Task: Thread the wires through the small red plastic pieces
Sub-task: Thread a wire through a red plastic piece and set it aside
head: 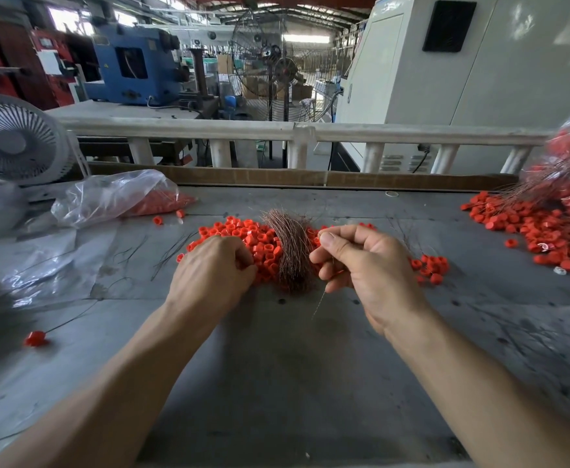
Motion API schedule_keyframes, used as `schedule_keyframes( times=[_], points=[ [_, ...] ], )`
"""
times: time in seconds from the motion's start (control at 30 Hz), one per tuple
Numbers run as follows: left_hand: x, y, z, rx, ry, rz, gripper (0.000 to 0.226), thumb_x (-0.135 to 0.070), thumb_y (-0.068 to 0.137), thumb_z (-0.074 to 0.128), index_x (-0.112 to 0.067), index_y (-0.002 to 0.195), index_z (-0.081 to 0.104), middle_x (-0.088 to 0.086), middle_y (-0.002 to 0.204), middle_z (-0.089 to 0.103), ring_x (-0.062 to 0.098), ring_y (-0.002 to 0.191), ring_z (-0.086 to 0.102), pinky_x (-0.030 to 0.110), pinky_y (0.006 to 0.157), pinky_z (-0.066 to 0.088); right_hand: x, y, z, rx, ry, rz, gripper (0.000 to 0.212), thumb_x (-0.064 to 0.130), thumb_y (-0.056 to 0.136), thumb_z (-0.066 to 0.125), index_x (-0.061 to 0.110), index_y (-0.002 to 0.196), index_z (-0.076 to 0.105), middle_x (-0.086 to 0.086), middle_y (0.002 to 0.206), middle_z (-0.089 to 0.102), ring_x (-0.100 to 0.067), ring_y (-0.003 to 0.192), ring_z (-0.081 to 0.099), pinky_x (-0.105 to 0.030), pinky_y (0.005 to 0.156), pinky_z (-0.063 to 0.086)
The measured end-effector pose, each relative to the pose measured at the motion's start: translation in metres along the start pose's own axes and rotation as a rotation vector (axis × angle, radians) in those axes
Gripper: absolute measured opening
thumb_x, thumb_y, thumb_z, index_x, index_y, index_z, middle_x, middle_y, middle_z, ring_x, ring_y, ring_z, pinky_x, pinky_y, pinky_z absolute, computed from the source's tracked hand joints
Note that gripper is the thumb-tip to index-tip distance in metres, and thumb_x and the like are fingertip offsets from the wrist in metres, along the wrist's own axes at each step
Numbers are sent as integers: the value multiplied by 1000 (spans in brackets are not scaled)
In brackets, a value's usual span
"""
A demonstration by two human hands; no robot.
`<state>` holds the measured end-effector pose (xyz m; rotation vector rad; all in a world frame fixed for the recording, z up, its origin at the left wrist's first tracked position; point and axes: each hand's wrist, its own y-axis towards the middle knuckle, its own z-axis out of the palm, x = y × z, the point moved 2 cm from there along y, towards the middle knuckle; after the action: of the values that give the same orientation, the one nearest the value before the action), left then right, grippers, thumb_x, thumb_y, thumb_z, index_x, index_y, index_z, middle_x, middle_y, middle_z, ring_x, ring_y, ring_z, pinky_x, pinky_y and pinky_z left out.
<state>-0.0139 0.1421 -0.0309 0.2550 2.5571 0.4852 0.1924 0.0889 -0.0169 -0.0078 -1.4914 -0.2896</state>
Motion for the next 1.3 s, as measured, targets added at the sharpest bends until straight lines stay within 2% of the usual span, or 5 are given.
schedule_keyframes(
  times=[0.17, 0.43, 0.6, 0.83, 1.3],
  points=[
    [-4, -1, -3, 3, -16, -3, 13, -33, 79, 78, -28, 78, 66, -14, 77, 58, 10, 76, 54, 31, 62, 37, -4, 1, 2, 29, -58, -2, 8, 11, 98, 65, 8, 94, 71, -8, 74, 75, -14, 55, 62, -25, 43, 49],
    [-27, -7, -14, -56, -392, 80, 17, -25, 82, 80, -29, 76, 65, -11, 68, 68, 5, 57, 63, 20, 51, 49, -4, -1, 4, 78, -75, -34, 9, 12, 97, 67, 13, 90, 72, -8, 74, 75, -15, 55, 62, -27, 43, 47],
    [-37, -12, -11, 7, -643, 117, 17, -16, 85, 81, -24, 79, 68, -3, 72, 73, 22, 66, 70, 43, 60, 60, -3, -3, 7, 106, -79, -67, 10, 11, 97, 66, 12, 89, 72, -8, 72, 74, -16, 55, 61, -26, 43, 46],
    [-40, -15, -9, 66, -805, 117, 25, -13, 87, 79, -22, 105, 64, -2, 87, 75, 19, 76, 72, 43, 71, 63, 0, -3, 8, 121, -72, -140, 8, 26, 87, 70, 23, 85, 76, -7, 71, 73, -15, 55, 61, -26, 43, 44],
    [-45, -17, -9, 170, -1096, 134, 33, 6, 87, 71, -21, 105, 77, 17, 93, 72, 23, 83, 72, 29, 75, 61, 0, -5, 8, 92, -121, -187, 7, 28, 88, 70, 25, 85, 75, -3, 68, 72, -11, 54, 59, -22, 45, 43]
  ],
)
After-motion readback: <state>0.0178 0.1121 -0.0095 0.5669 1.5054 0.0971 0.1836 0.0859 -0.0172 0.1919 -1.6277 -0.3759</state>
